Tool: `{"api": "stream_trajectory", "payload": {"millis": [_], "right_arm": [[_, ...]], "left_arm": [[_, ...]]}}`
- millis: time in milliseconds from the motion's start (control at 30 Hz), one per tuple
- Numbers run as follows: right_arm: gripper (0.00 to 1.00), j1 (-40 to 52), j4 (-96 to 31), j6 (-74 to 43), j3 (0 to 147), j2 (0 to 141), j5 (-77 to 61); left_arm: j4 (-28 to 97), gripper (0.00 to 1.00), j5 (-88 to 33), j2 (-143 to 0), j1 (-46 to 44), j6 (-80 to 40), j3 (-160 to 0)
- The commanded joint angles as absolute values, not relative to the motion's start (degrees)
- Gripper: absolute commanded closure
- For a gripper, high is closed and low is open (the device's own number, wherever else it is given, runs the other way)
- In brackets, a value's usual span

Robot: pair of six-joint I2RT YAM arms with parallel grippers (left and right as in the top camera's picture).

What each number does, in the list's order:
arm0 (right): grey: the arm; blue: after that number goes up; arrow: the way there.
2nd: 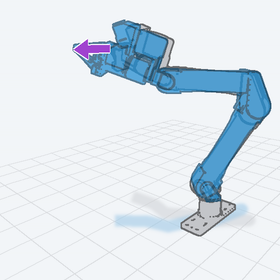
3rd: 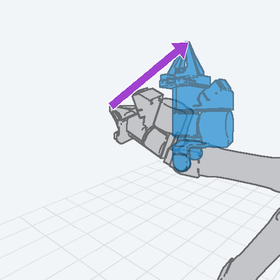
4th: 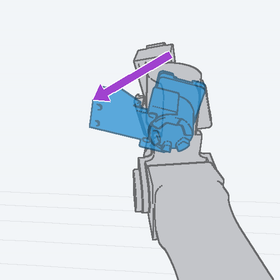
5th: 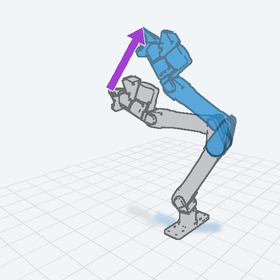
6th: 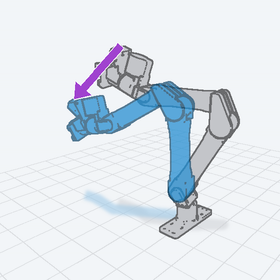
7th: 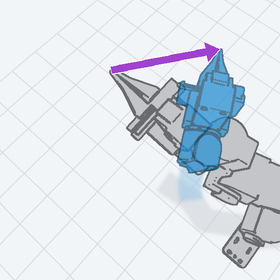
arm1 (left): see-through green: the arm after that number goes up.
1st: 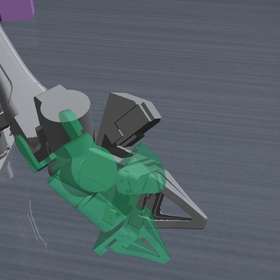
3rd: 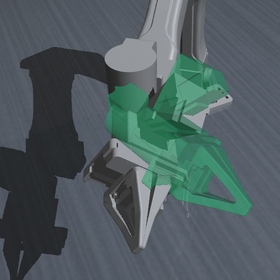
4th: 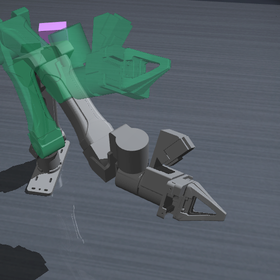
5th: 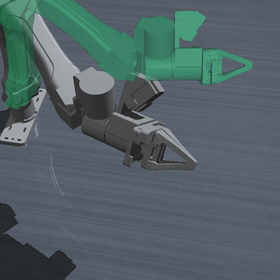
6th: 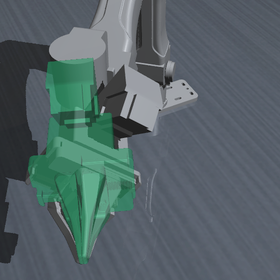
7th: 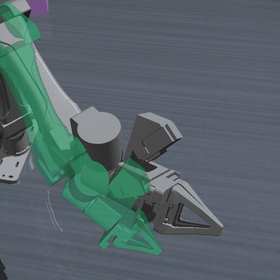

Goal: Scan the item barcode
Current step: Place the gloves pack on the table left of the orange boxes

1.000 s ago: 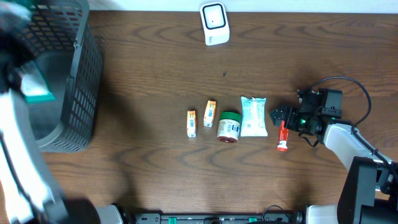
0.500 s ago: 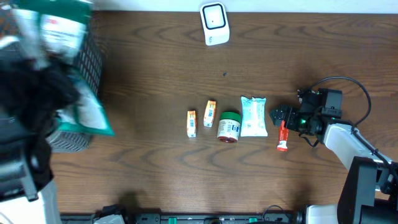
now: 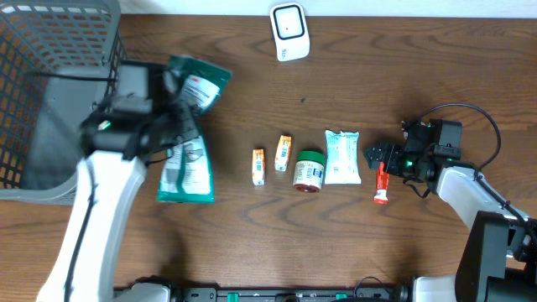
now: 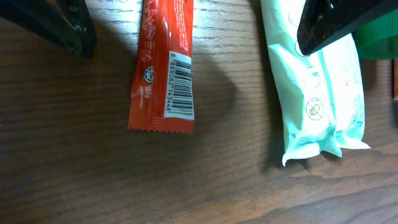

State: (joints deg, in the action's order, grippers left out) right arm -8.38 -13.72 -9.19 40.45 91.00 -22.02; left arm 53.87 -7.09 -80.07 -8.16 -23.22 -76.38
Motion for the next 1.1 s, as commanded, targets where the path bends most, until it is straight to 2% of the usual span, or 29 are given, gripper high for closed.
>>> {"api": "stream_trajectory", "payload": {"millis": [0,233,467,500,567,600,667,933,1067], "right_arm": [[0.01,-7.81,-13.67,-9.82,40.01,91.53,-21.28],[0.01,-7.81,-13.67,-9.82,40.01,91.53,-21.28],[0.01,-7.81,-13.69,-9.82,40.01,91.53,-21.3],[0.01,-7.81,-13.69,-9.82,40.01,91.53,-21.3],[0.01,-7.81,-13.69,-9.82,40.01,91.53,-21.3],[0.01,-7.81,-13.69,-9.82,40.01,91.53,-21.3],[0.01,-7.81,-13.69,-9.82,40.01,91.53,-21.3],[0.01,-7.81,-13.72,-9.82,40.01,91.53,-21.28],[0.01,-7.81,-13.69,-9.82,40.01,91.53,-21.28]], "left_arm": [[53.47,0.92,-4.89,-85.32,-10.11,-26.98,-76.07],[52.97,0.93,-4.89,-97.67,-13.5,-27.77,-76.07],[48.42,0.92,-4.89,-104.27,-14.39,-27.81,-76.07],[47.94,0.86,-4.89,-104.55,-14.39,-27.79,-76.07],[47.46,0.54,-4.91,-104.71,-14.39,-27.77,-76.07],[47.29,0.41,-5.13,-104.66,-14.39,-27.75,-76.12],[47.27,0.32,-5.54,-104.27,-14.28,-27.68,-76.58],[48.99,0.3,-5.52,-97.03,-13.8,-27.05,-80.6],[50.43,0.39,-5.43,-91.79,-13.78,-25.08,-80.6]]}}
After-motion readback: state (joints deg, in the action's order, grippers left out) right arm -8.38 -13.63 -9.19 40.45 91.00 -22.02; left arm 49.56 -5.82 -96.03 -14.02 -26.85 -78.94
